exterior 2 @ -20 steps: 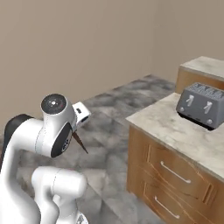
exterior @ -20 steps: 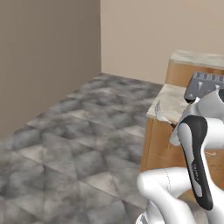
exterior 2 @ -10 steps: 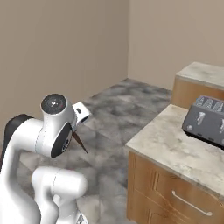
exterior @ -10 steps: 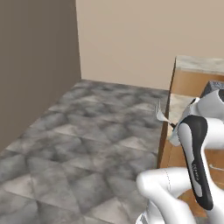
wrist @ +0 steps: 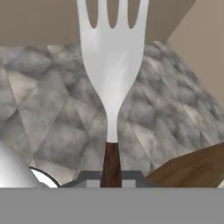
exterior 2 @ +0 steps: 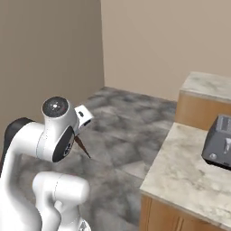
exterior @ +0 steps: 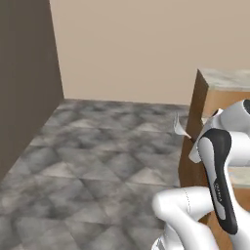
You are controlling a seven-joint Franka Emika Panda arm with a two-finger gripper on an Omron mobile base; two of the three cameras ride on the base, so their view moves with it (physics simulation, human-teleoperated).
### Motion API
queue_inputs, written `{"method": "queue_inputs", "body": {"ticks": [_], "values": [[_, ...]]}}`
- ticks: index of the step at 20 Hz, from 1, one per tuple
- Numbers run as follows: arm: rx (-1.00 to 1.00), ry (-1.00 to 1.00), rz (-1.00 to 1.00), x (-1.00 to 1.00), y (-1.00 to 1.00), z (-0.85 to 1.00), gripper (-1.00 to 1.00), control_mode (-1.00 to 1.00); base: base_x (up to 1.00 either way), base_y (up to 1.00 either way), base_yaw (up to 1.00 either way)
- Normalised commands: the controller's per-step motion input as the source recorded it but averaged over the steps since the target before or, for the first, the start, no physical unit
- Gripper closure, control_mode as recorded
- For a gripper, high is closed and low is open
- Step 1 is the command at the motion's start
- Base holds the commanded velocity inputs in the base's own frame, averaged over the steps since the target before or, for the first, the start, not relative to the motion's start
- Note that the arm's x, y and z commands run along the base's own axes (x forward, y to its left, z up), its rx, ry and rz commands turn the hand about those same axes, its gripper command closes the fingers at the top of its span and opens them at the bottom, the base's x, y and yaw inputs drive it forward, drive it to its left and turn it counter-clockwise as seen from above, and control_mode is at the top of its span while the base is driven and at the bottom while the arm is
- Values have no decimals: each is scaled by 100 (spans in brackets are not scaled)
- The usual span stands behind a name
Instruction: Take the fork and place it on the left side of the plate. Then take the spoon and place it on the right side of the plate. Make sure they're directly next to the plate.
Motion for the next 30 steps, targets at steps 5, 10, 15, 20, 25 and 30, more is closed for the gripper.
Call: {"method": "queue_inputs", "body": {"ticks": [5, 10, 15, 20, 25, 30], "values": [[0, 0, 0, 0, 0, 0, 100, 100, 99, 56, -39], [0, 0, 0, 0, 0, 0, 100, 100, 93, 61, -41], [0, 0, 0, 0, 0, 0, 100, 100, 93, 62, -41], [0, 0, 0, 0, 0, 0, 100, 100, 93, 64, -41], [0, 0, 0, 0, 0, 0, 100, 100, 94, 63, -41], [0, 0, 0, 0, 0, 0, 100, 100, 98, 61, -40]]}}
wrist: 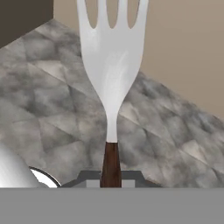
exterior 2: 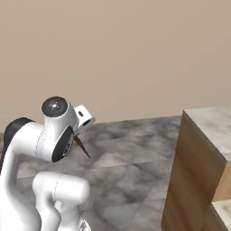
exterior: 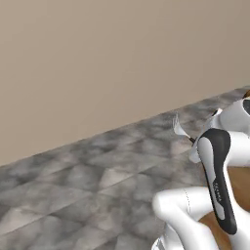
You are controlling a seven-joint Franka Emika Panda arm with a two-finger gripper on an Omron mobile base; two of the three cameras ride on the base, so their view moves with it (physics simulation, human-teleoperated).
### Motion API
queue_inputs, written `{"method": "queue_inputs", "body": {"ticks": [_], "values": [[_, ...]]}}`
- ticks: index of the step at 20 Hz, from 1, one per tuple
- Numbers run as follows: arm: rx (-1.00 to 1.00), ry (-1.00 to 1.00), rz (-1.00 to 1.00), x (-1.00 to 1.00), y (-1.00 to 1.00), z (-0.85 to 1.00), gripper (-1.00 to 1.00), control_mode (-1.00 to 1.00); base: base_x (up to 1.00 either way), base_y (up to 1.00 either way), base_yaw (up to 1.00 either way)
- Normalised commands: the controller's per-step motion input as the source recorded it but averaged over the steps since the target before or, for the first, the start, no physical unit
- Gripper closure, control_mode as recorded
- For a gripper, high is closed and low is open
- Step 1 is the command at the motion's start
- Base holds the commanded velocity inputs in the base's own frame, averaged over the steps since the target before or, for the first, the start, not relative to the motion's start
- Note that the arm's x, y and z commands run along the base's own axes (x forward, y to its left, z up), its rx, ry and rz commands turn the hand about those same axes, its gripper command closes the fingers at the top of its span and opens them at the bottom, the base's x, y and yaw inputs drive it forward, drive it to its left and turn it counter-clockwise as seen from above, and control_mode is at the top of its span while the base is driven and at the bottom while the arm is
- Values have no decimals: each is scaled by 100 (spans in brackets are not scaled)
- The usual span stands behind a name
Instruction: Take the fork and place it on the left side of the plate. Then take the spoon and place it on the right side of the plate. Make sure they're directly next to the plate.
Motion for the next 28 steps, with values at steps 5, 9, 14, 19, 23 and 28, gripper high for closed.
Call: {"method": "queue_inputs", "body": {"ticks": [5, 9, 14, 19, 23, 28], "values": [[0, 0, 0, 0, 0, 0, 100, 100, 100, 49, -41], [0, 0, 0, 0, 0, 0, 100, 100, 99, 47, -42], [0, 0, 0, 0, 0, 0, 100, 100, 99, 44, -42], [0, 0, 0, 0, 0, 0, 100, 100, 97, 40, -43], [0, 0, 0, 0, 0, 0, 100, 100, 97, 40, -43], [0, 0, 0, 0, 0, 0, 100, 100, 96, 32, -42]]}}
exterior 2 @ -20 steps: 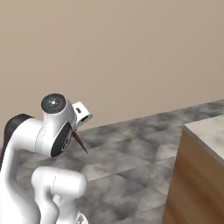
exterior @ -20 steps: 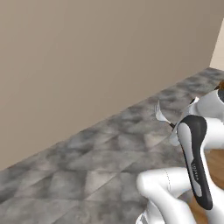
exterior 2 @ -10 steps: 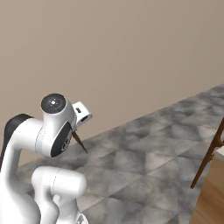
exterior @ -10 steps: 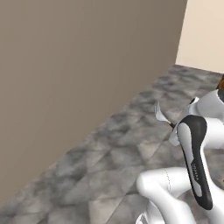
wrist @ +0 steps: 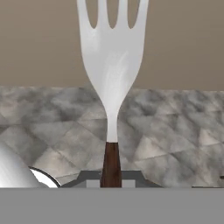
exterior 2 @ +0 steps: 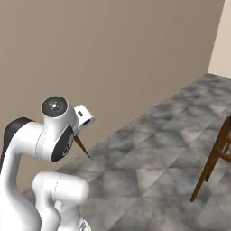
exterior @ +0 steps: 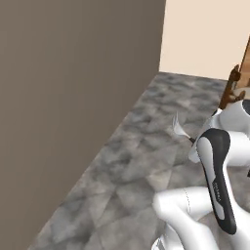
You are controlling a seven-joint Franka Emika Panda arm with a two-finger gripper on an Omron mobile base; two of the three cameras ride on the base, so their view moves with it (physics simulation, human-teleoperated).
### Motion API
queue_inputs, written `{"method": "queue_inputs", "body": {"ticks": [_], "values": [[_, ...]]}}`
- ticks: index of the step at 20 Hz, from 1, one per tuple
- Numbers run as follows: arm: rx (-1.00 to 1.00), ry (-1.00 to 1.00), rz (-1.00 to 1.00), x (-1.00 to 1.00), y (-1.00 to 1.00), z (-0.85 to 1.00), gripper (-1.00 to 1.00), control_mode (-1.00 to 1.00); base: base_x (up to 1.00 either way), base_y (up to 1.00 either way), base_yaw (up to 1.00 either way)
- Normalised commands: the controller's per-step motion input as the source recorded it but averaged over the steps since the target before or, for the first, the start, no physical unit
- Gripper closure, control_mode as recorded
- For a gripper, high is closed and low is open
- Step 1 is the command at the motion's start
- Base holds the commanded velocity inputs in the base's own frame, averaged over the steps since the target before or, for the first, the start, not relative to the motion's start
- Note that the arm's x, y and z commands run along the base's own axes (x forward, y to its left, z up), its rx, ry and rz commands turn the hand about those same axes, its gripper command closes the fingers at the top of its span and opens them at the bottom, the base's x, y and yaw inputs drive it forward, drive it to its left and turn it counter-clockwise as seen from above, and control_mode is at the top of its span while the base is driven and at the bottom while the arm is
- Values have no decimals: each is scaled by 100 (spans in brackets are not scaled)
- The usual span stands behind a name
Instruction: Take the fork and place it on the left side of the plate. Then take the spoon and place it on the right side of the plate. Make sure they're directly next to the plate.
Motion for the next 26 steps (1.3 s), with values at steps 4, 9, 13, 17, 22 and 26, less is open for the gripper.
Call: {"method": "queue_inputs", "body": {"ticks": [4, 9, 13, 17, 22, 26], "values": [[0, 0, 0, 0, 0, 0, 100, 100, 94, 29, -42], [0, 0, 0, 0, 0, 0, 100, 100, 95, 29, -42], [0, 0, 0, 0, 0, 0, 100, 100, 95, 30, -42], [0, 0, 0, 0, 0, 0, 100, 100, 94, 31, -43], [0, 0, 0, 0, 0, 0, 100, 100, 90, 39, -44], [0, 0, 0, 0, 0, 0, 100, 100, 82, 48, -45]]}}
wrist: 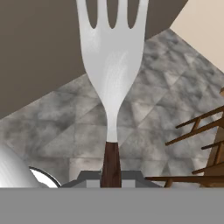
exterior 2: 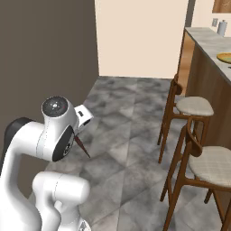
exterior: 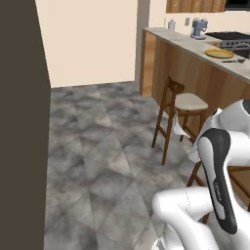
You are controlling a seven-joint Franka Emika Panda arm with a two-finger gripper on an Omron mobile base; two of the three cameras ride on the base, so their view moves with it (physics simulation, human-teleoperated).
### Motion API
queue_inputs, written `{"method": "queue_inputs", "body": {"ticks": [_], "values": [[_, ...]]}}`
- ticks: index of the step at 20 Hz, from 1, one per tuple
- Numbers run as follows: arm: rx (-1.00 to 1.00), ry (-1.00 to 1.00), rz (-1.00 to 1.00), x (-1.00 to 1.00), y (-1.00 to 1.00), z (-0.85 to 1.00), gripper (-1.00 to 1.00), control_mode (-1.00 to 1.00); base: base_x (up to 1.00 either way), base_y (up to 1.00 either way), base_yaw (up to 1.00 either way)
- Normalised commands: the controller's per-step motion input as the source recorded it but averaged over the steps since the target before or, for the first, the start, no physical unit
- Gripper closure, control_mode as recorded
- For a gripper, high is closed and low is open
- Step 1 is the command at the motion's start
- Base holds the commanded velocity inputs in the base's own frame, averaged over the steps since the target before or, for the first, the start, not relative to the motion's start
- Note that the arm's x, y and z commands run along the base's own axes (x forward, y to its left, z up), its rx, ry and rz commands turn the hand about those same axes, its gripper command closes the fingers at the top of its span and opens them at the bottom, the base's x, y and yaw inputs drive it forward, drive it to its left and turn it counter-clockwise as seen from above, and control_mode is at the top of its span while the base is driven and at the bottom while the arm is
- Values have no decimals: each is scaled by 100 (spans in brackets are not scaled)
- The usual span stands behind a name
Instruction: Take the fork and place it on the left side of the plate. Then take the spoon and place it on the right side of the plate. Make sure they're directly next to the plate.
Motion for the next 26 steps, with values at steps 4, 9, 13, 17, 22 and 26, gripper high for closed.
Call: {"method": "queue_inputs", "body": {"ticks": [4, 9, 13, 17, 22, 26], "values": [[0, 0, 0, 0, 0, 0, 100, 100, 80, 56, -45], [0, 0, 0, 0, 0, 0, 100, 100, 81, 59, -44], [0, 0, 0, 0, 0, 0, 100, 100, 82, 60, -43], [0, 0, 0, 0, 0, 0, 100, 100, 83, 60, -42], [0, 0, 0, 0, 0, 0, 100, 100, 82, 62, -43], [0, 0, 0, 0, 0, 0, 100, 100, 79, 68, -44]]}}
